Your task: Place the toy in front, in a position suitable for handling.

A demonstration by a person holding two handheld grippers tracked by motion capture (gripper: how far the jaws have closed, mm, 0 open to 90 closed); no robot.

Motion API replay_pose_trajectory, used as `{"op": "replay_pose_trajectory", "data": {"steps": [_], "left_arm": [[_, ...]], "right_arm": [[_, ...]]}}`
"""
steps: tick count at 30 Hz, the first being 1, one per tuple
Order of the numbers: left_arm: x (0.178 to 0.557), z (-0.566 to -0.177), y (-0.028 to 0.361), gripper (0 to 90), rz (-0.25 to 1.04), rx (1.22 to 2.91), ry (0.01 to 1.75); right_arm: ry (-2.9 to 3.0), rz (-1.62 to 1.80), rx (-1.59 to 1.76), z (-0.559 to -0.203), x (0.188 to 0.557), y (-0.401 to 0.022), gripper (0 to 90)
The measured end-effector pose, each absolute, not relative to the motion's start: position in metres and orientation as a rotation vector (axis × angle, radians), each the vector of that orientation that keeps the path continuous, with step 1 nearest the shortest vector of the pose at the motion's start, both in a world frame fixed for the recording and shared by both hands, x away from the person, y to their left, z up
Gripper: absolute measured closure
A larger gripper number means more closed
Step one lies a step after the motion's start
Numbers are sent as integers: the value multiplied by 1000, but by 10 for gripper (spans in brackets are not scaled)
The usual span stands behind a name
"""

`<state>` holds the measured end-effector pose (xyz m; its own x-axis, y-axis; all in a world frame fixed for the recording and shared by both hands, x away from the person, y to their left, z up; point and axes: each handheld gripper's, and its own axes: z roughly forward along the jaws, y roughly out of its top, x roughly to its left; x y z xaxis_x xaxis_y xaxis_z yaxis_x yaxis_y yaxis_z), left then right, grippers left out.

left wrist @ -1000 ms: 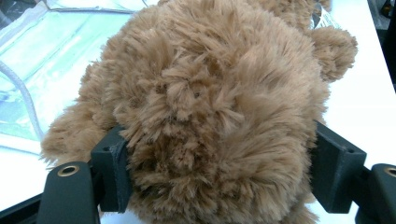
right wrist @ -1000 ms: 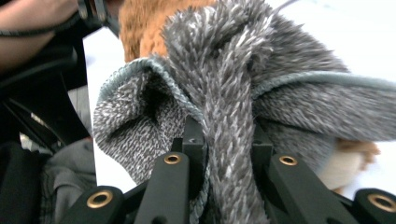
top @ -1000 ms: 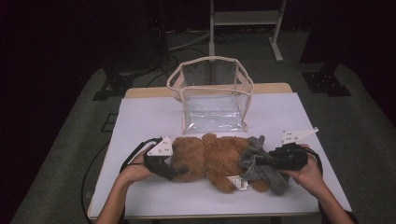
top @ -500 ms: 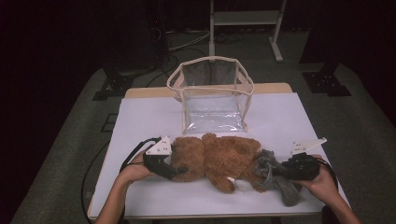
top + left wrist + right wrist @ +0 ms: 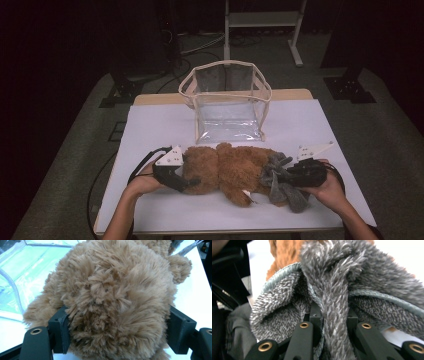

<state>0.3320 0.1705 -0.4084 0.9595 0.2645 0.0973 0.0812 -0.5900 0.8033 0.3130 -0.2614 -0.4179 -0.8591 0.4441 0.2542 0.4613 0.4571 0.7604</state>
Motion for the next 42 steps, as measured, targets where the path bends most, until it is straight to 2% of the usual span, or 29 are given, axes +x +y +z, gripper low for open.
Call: {"op": "replay_pose_trajectory", "data": {"steps": [10,19,23,27,31,34,35,37,39,42], "left_arm": [[331,-407,171,226,260,2204,240],[329,-404,169,219,274,2221,220],[328,-402,169,173,284,2217,230],[330,-403,171,90,298,2198,234],[333,-407,162,4,303,2184,240],[332,-408,154,0,341,2223,217],[331,-406,152,32,348,2238,214],[329,-402,154,204,378,2251,213],[326,-397,158,304,377,2249,198],[322,-394,163,354,382,2246,174]], "right_arm": [[-2648,-1352,-922,-430,295,-294,749],[-2600,-1516,-904,-401,314,-293,750],[-2600,-1507,-862,-401,328,-275,750],[-2600,-1415,-825,-420,334,-256,750],[-2579,-1391,-831,-430,330,-256,750],[-2606,-1380,-831,-427,327,-259,750],[-2615,-1378,-828,-425,327,-260,750],[-2628,-1387,-838,-420,328,-264,751],[-2627,-1415,-852,-416,329,-269,751],[-2613,-1469,-880,-408,333,-276,752]]}}
